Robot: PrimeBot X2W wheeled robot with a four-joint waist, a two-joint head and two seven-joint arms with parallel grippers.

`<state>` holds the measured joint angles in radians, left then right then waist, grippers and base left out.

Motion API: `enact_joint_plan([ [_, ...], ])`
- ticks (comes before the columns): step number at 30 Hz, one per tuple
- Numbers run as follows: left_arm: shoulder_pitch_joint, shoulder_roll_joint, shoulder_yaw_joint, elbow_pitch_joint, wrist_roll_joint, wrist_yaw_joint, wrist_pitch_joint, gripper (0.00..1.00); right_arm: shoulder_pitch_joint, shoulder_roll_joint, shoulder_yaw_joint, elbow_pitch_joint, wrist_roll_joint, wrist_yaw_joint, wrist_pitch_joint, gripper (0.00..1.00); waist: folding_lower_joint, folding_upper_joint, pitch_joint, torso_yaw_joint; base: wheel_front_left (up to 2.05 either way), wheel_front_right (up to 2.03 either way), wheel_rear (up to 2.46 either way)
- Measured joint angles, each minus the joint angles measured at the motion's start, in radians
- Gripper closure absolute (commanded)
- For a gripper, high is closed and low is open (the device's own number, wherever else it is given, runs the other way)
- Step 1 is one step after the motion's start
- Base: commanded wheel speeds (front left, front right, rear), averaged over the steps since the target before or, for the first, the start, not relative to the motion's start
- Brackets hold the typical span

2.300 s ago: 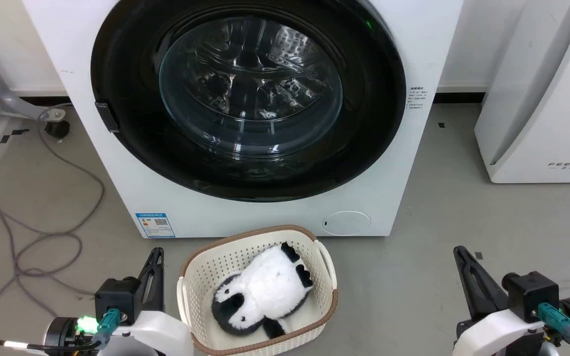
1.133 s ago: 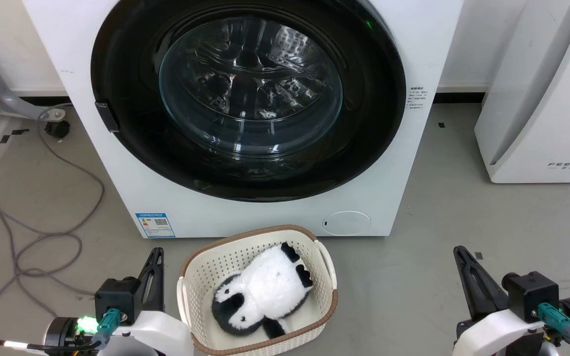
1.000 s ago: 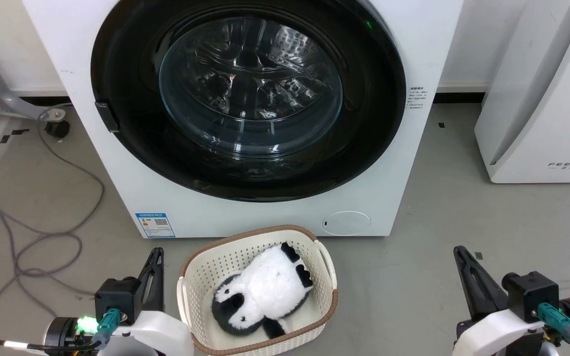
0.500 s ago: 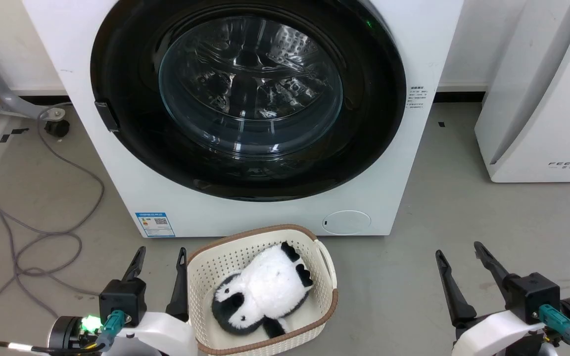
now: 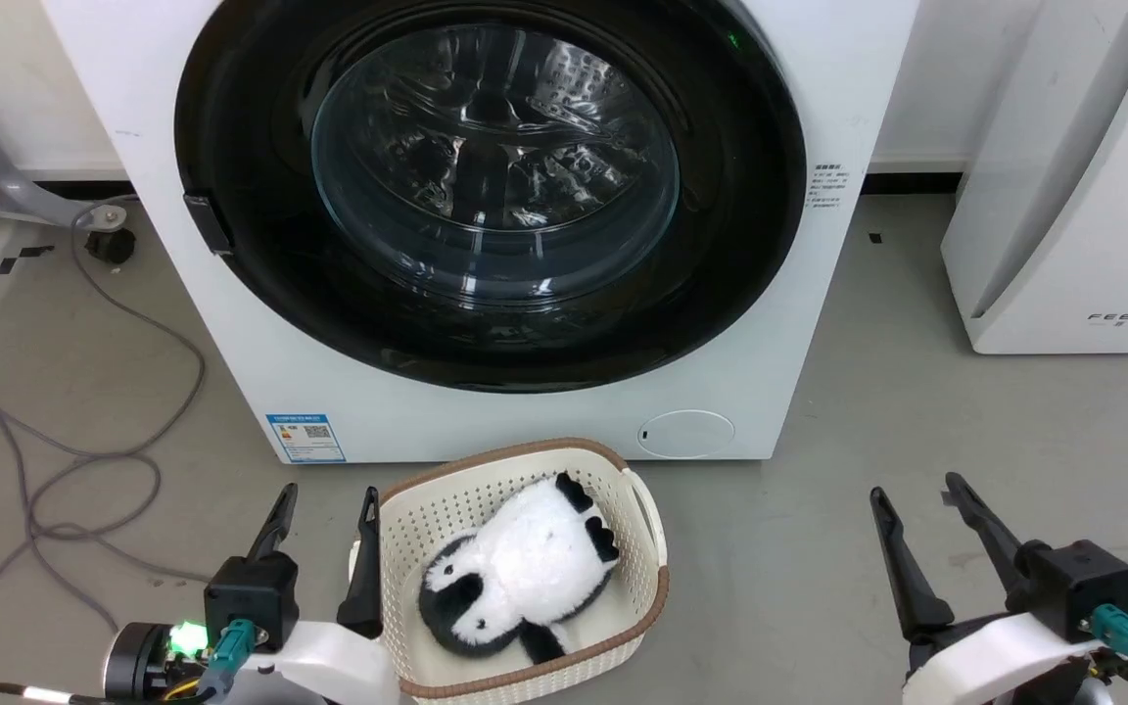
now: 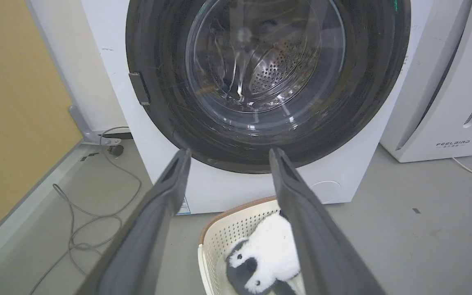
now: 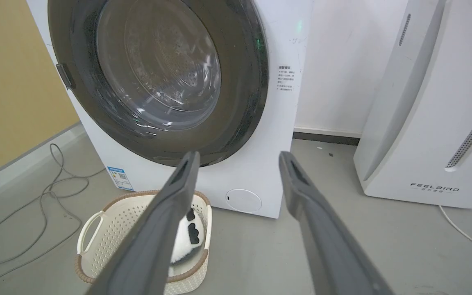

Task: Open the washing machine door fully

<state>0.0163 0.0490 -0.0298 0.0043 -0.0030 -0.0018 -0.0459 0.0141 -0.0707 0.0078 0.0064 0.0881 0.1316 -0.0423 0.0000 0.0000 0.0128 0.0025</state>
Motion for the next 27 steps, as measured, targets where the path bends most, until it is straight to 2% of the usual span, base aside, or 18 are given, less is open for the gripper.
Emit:
enact_joint_plan([
  [17, 0.000, 0.001, -0.030, -0.005, 0.000, 0.003, -0.036, 0.00, -0.086, -0.067, -0.020, -0.007, 0.193, 0.000, -0.003, 0.00, 0.0000, 0.0000, 0.036, 0.013, 0.00, 0.00, 0.00],
  [27, -0.002, 0.003, -0.050, -0.008, 0.000, 0.013, -0.054, 0.00, -0.163, -0.092, -0.049, 0.001, 0.243, 0.000, 0.015, 0.00, 0.0000, 0.0000, 0.061, 0.025, 0.00, 0.00, 0.00],
])
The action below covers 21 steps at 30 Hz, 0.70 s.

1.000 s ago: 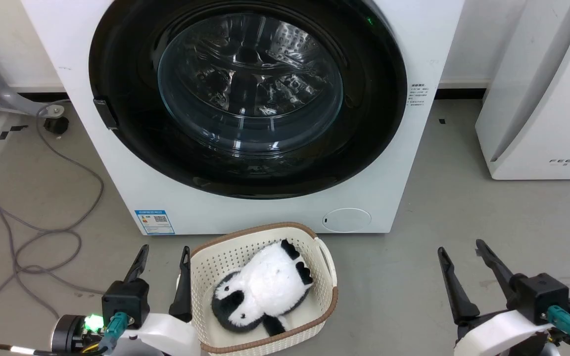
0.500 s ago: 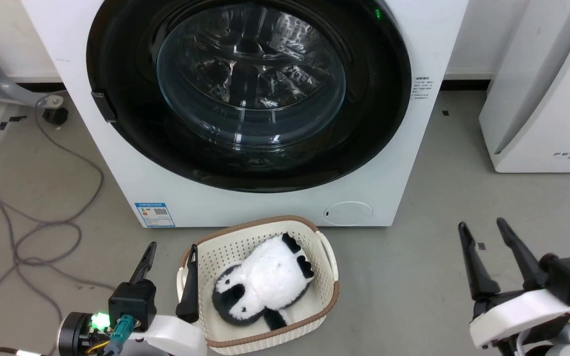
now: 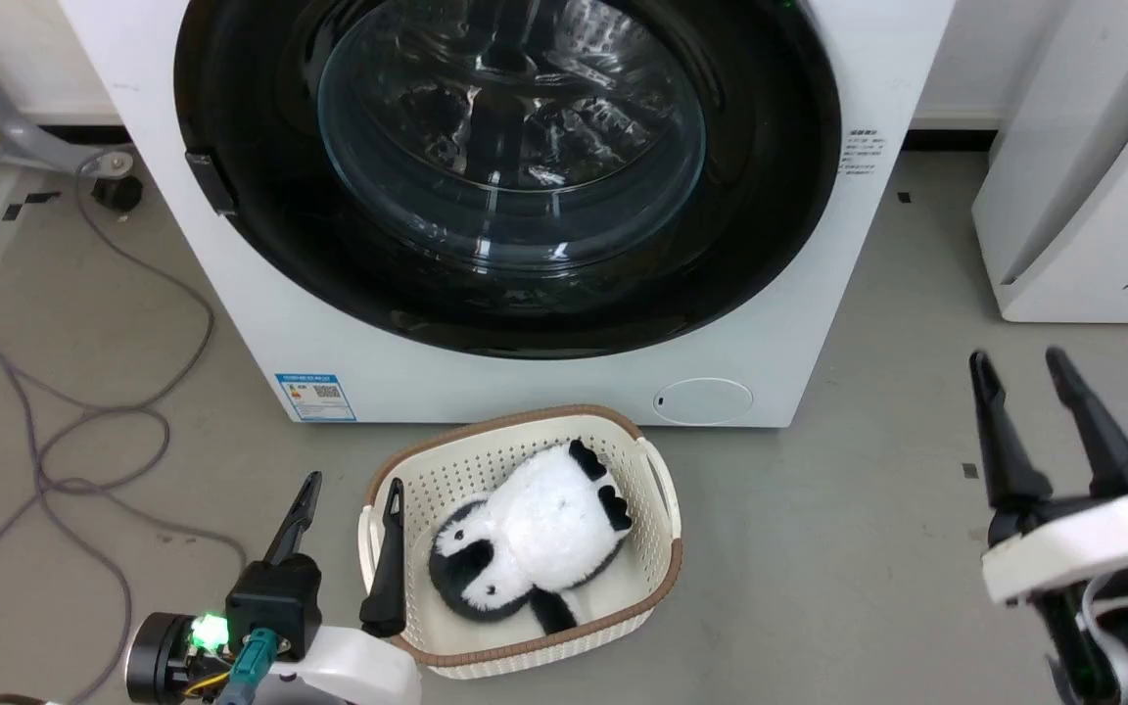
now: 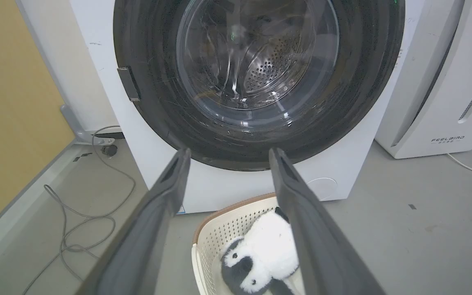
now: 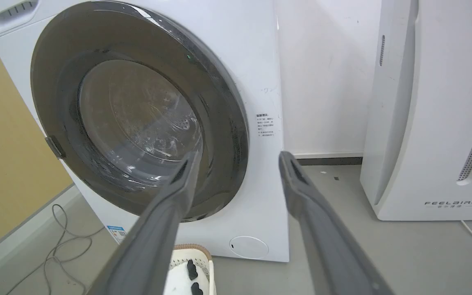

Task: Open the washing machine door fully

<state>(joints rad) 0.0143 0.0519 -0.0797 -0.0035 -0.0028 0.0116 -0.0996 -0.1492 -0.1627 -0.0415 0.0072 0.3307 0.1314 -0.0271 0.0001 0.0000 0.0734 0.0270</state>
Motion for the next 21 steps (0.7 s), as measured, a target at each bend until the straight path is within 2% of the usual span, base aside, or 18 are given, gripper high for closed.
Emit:
enact_joint_plan([
  [6, -0.016, 0.002, -0.010, -0.004, 0.000, 0.004, -0.016, 0.00, -0.069, -0.009, -0.023, 0.012, 0.080, 0.000, 0.028, 0.00, 0.0000, 0.0000, 0.021, 0.011, 0.00, 0.00, 0.00],
  [7, -0.016, 0.002, -0.012, -0.005, 0.000, 0.004, -0.017, 0.00, -0.080, -0.010, -0.027, 0.016, 0.093, 0.000, 0.036, 0.12, 0.0000, 0.0000, 0.024, 0.012, 0.00, 0.00, 0.00],
  [8, -0.016, 0.002, -0.014, -0.005, 0.000, 0.005, -0.019, 0.00, -0.091, -0.011, -0.031, 0.019, 0.107, 0.000, 0.044, 0.76, 0.0000, 0.0000, 0.027, 0.013, 0.00, 0.00, 0.00],
  [9, -0.017, 0.002, -0.016, -0.005, 0.000, 0.006, -0.022, 0.00, -0.103, -0.011, -0.036, 0.023, 0.121, 0.000, 0.050, 1.00, 0.0000, 0.0000, 0.031, 0.015, 0.00, 0.00, 0.00],
  [21, -0.043, 0.003, -0.048, -0.012, 0.000, 0.013, -0.044, 0.00, -0.303, -0.030, -0.105, 0.139, 0.200, 0.000, 0.115, 1.00, 0.0001, 0.0000, 0.094, 0.037, 0.00, 0.00, 0.00],
])
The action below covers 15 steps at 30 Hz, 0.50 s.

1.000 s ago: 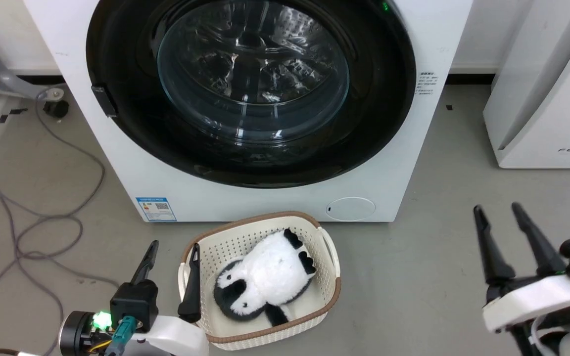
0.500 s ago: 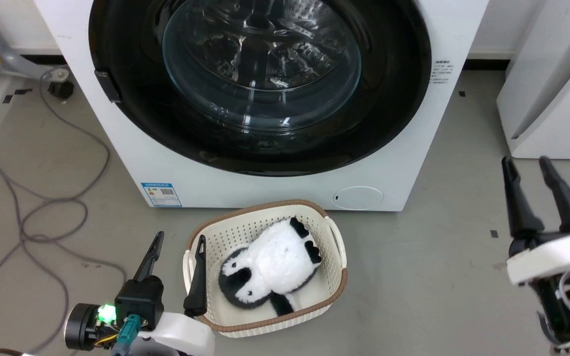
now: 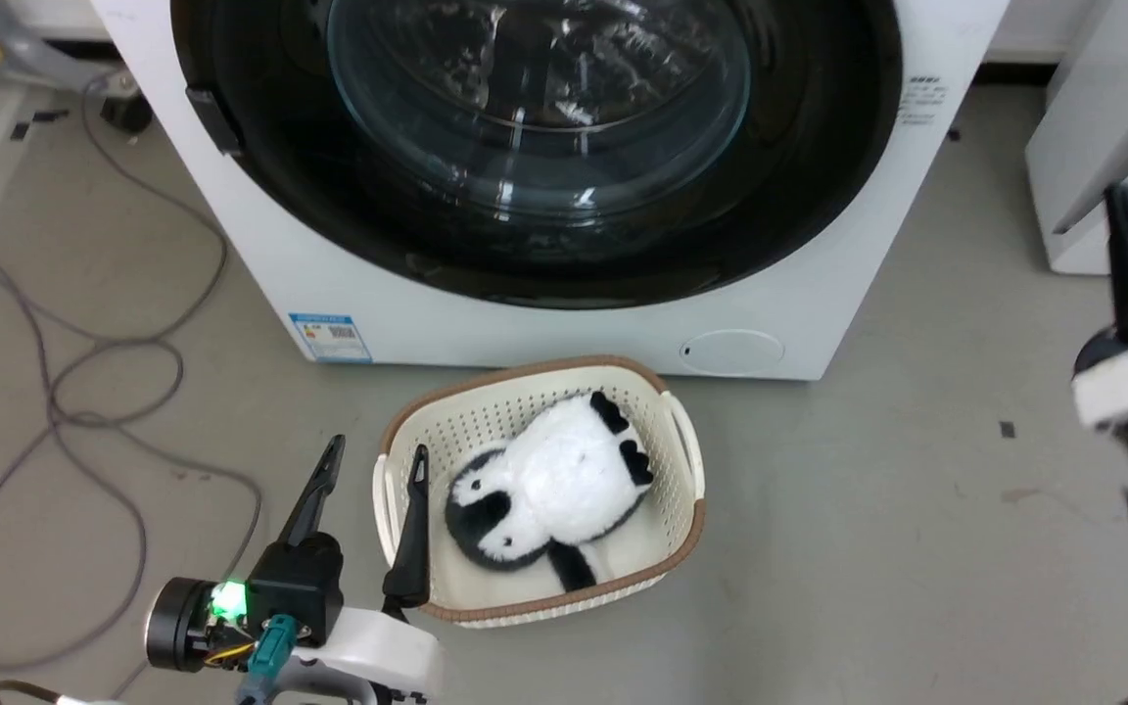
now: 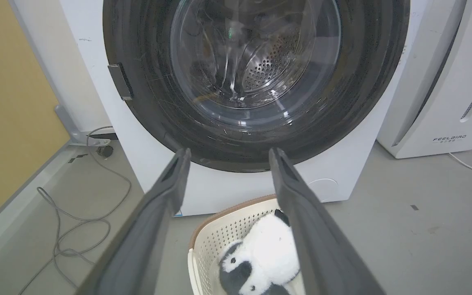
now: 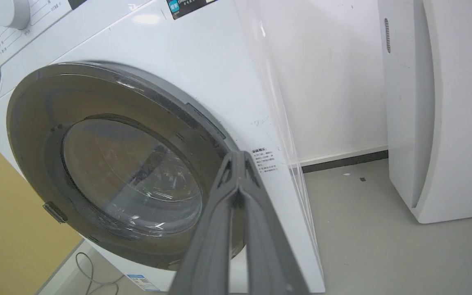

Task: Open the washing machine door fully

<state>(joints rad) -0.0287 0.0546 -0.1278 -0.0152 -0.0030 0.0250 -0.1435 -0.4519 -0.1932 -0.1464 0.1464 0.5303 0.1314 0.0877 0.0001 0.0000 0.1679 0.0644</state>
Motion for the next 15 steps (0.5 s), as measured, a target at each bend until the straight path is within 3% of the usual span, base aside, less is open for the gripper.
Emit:
enact_joint_plan([
  [15, -0.049, -0.001, -0.049, -0.011, -0.008, 0.017, -0.034, 0.00, -0.330, -0.029, -0.114, 0.263, 0.154, 0.000, 0.161, 1.00, 0.0000, 0.0000, 0.099, 0.057, 0.00, 0.00, 0.00],
])
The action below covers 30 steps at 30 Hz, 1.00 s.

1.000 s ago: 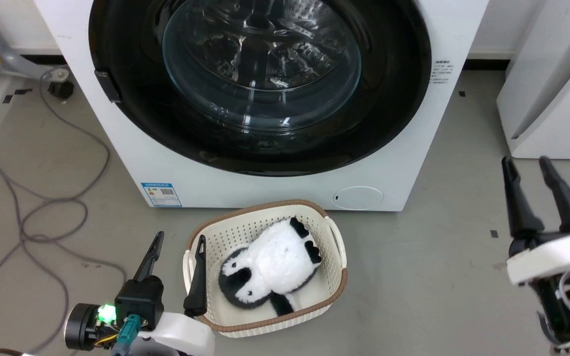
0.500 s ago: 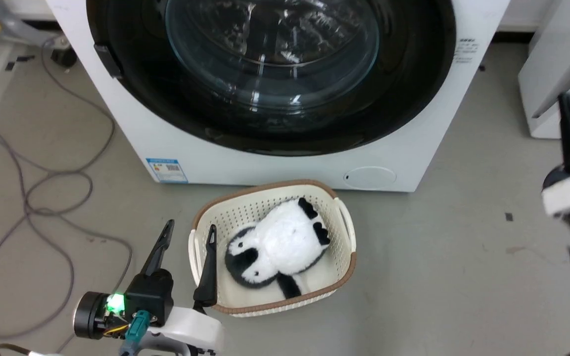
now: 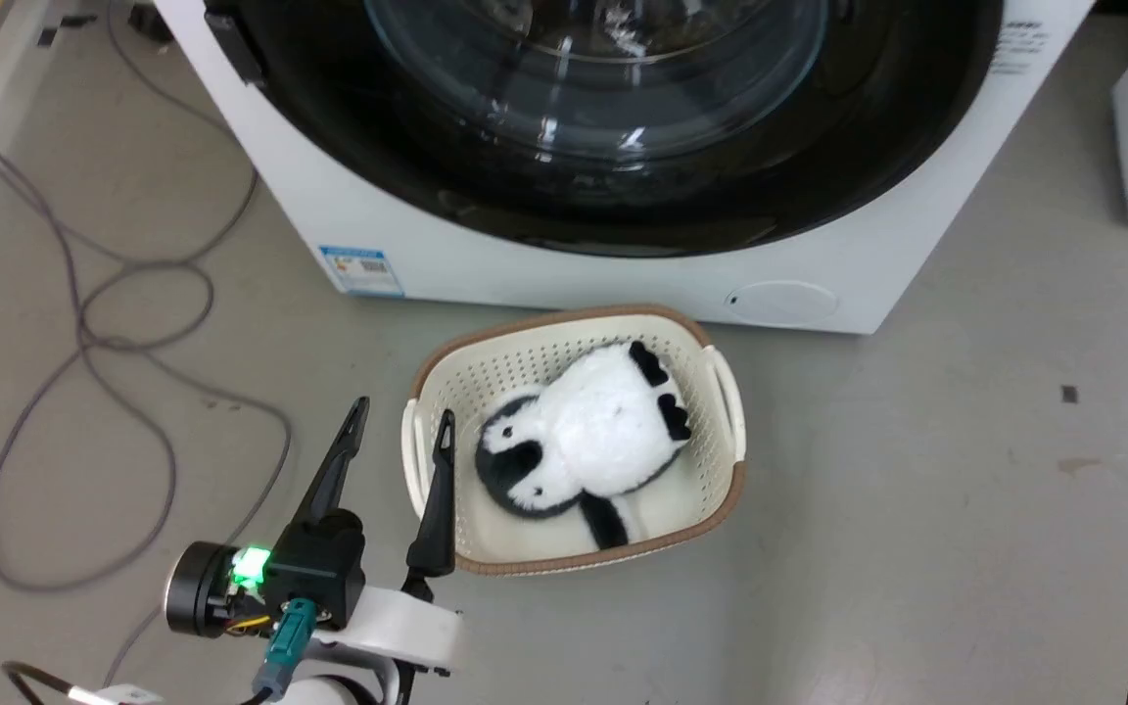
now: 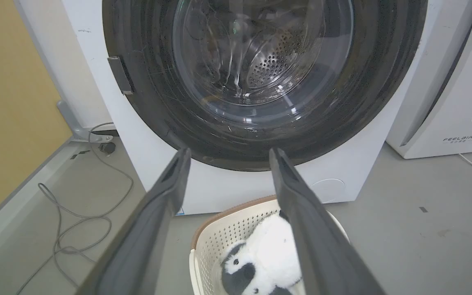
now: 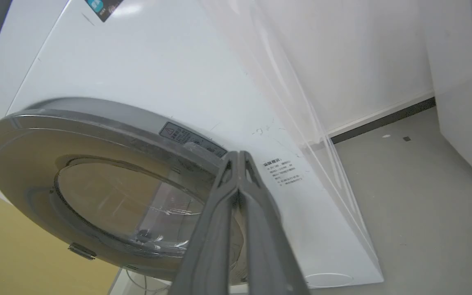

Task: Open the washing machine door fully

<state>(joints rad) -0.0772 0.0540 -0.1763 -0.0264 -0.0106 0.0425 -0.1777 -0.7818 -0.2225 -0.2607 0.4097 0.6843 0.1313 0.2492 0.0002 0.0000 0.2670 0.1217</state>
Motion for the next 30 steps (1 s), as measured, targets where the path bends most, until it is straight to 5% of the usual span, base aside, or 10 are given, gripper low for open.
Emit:
enact_joint_plan([
  [30, -0.054, -0.003, -0.089, -0.015, -0.030, 0.035, -0.063, 0.00, -0.499, -0.118, -0.167, 0.474, 0.184, -0.001, 0.508, 1.00, 0.0000, 0.0000, 0.151, 0.145, 0.00, 0.00, 0.00],
])
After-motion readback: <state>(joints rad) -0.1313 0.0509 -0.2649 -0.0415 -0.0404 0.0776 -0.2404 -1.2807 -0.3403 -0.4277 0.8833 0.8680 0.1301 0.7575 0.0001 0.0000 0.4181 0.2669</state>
